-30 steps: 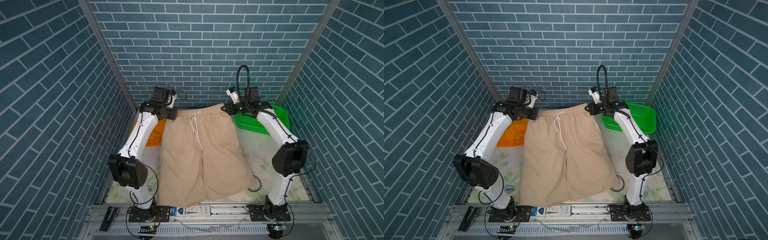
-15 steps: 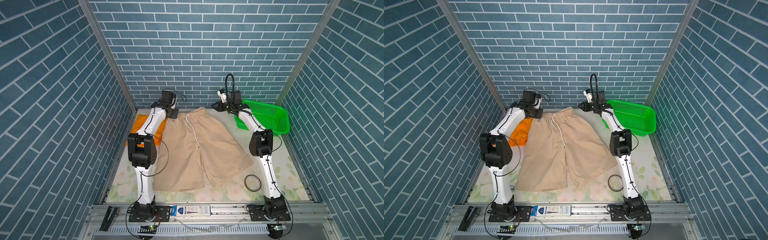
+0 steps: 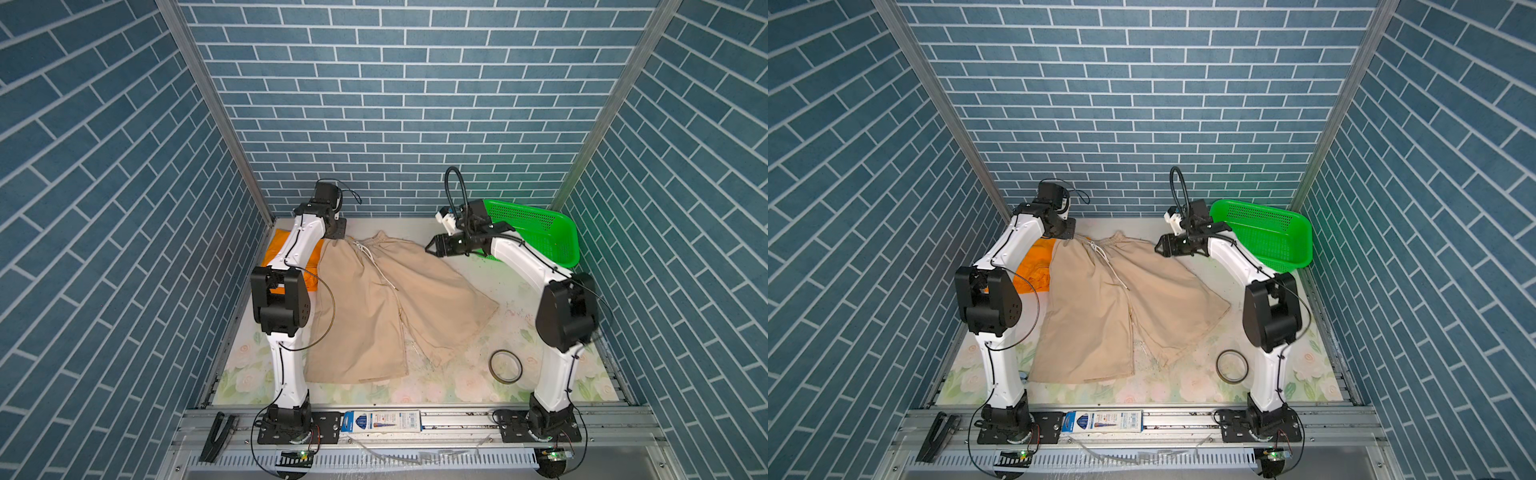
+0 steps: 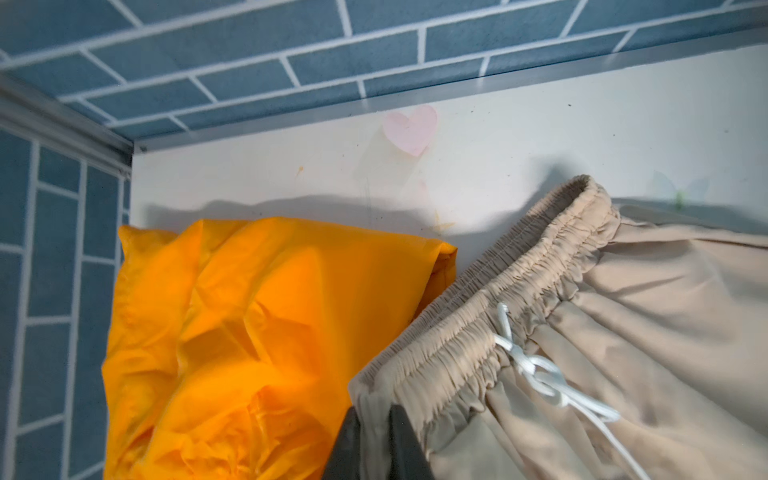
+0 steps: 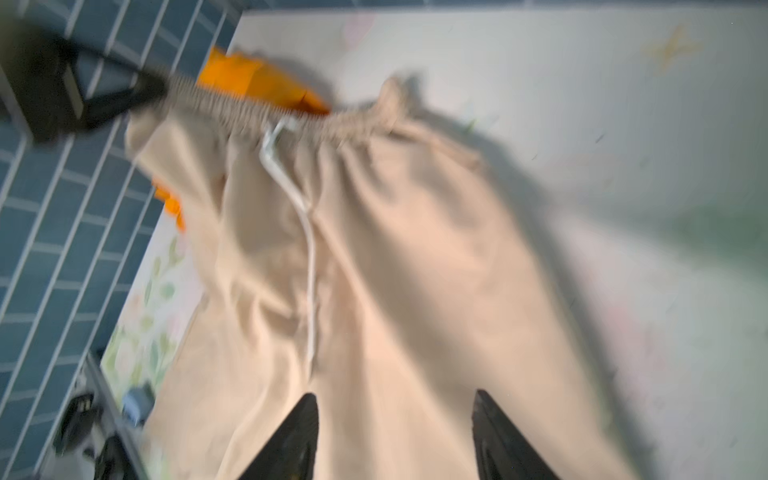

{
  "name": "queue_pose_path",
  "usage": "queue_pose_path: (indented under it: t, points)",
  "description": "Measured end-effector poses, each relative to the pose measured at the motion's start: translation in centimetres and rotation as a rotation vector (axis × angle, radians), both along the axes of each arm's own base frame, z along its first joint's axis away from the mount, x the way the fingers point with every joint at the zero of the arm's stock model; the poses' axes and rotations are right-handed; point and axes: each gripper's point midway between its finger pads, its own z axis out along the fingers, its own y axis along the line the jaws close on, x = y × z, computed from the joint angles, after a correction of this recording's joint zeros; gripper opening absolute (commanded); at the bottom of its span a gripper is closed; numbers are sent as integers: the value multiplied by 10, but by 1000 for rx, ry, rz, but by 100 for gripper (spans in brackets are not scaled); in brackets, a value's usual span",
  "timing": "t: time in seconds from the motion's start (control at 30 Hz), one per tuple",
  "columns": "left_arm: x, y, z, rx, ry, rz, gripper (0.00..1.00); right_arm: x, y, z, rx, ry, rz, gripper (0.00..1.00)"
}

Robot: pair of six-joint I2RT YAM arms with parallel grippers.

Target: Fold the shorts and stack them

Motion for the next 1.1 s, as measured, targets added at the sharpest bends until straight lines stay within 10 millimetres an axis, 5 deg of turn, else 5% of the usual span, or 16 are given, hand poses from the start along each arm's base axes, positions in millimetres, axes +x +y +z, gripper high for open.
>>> queue_pose_path:
  t: [0.07,0.13,0.27,0.4,0.5,0.6,0.97,1.1]
  points:
    - [-5,5,-2,-4,15,22,82,-57,1,-5,-13,17,45,61]
    - [-14,10,-4,-9,36,44,82,-97,-6,-21,-48,39,62,61]
    - [-35,13,13,-29,36,68,89,-155,-16,-66,-153,111,78,62]
    - [-61,8,59,-86,-44,66,100,-196,-23,-91,-250,135,103,62]
    - [-84,2,88,-148,-102,48,100,-210,-21,-100,-294,128,120,63]
    - [-109,-7,97,-217,-124,29,100,-221,-21,-116,-334,144,121,63]
    - [-179,-20,52,-332,-10,31,100,-234,-2,-155,-355,206,111,62]
    - [-193,-20,48,-340,-4,32,100,-230,19,-153,-282,210,104,62]
